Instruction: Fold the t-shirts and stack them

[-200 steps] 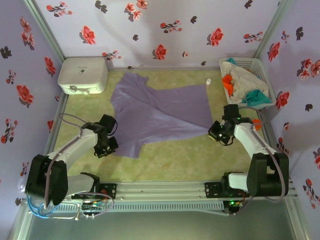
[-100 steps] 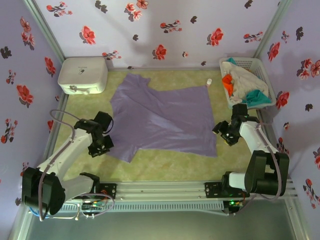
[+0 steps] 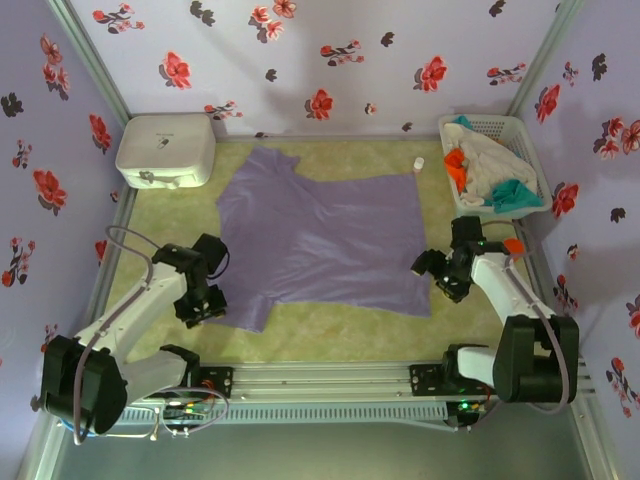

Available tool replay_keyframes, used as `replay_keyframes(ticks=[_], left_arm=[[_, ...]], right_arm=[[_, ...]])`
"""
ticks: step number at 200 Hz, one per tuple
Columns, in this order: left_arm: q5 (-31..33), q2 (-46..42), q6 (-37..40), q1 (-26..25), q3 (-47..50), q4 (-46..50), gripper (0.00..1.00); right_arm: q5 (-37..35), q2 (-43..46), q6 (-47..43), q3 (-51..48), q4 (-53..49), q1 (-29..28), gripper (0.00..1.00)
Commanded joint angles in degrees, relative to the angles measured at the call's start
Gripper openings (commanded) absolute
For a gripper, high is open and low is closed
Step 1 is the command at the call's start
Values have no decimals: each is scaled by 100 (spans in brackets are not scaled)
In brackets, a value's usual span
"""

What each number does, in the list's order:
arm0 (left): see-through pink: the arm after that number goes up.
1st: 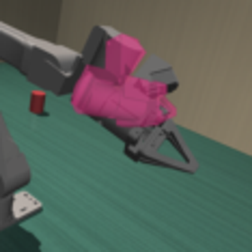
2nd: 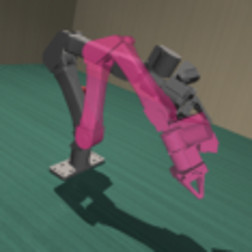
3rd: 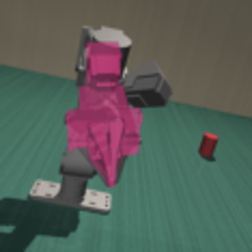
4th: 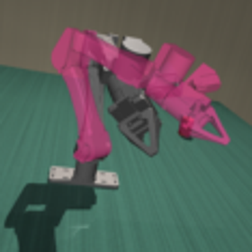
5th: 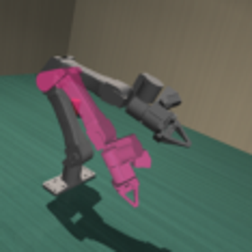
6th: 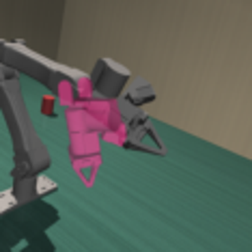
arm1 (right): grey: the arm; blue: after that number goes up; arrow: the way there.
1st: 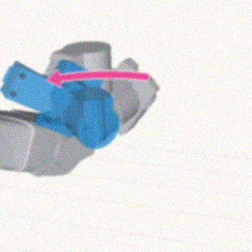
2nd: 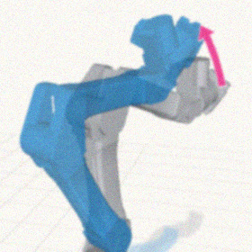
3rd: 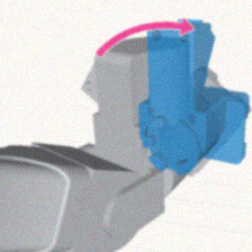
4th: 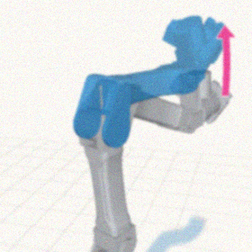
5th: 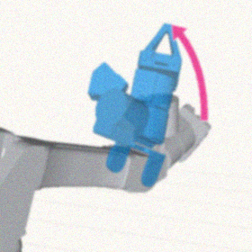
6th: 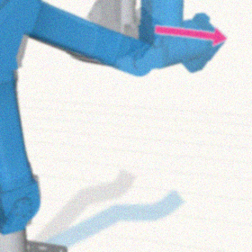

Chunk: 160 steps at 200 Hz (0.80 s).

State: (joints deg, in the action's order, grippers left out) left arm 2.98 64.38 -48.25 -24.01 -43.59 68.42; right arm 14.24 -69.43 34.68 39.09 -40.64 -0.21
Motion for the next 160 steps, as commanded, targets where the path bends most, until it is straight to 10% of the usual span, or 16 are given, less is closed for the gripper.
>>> replay_keyframes(ticks=[1,93,160], left_arm=[[36,36,-322,-251,209,140,45],[1041,11,-1122,-605,737,-816,51],[535,-365,-824,-518,549,-766,53]], right_arm=[[194,276,479,-259,33,-65,85],[-644,1020,970,-761,-458,-223,73],[-706,856,1483,-1050,-150,-718,57]])
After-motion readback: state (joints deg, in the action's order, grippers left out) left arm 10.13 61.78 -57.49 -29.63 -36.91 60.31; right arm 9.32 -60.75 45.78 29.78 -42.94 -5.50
